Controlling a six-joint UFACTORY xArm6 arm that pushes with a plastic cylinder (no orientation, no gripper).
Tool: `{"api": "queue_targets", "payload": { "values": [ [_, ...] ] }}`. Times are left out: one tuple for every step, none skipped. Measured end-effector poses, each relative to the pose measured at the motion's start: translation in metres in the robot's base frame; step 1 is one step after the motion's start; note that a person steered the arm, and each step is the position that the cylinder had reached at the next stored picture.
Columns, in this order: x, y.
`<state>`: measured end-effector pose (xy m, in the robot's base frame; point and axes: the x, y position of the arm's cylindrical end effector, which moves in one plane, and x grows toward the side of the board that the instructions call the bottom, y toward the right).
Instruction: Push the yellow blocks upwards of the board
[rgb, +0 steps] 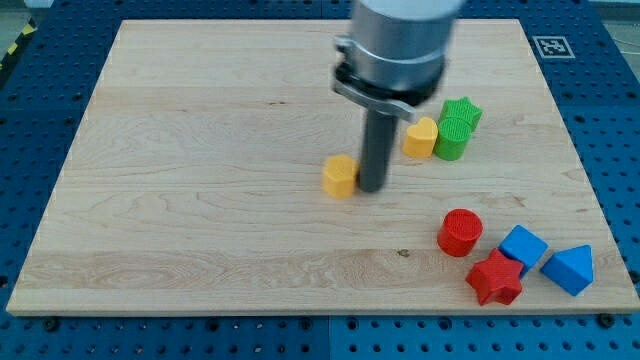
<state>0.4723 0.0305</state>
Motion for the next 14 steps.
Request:
{"api": "queue_targets", "payload": {
  "values": [
    [-0.061, -0.017],
    [-0.091, 0.012],
    [-0.111, 0.033],
    [-0.11, 0.04],
    [-0.1, 0.049],
    [-0.092, 0.068],
    [-0.081, 0.085],
    [-0.072, 0.092],
    [-0.063, 0.097],
    [-0.047, 0.097],
    [-0.029, 0.097],
    [-0.016, 0.093],
    [-0.002, 0.087],
    [0.016, 0.087]
  ]
}}
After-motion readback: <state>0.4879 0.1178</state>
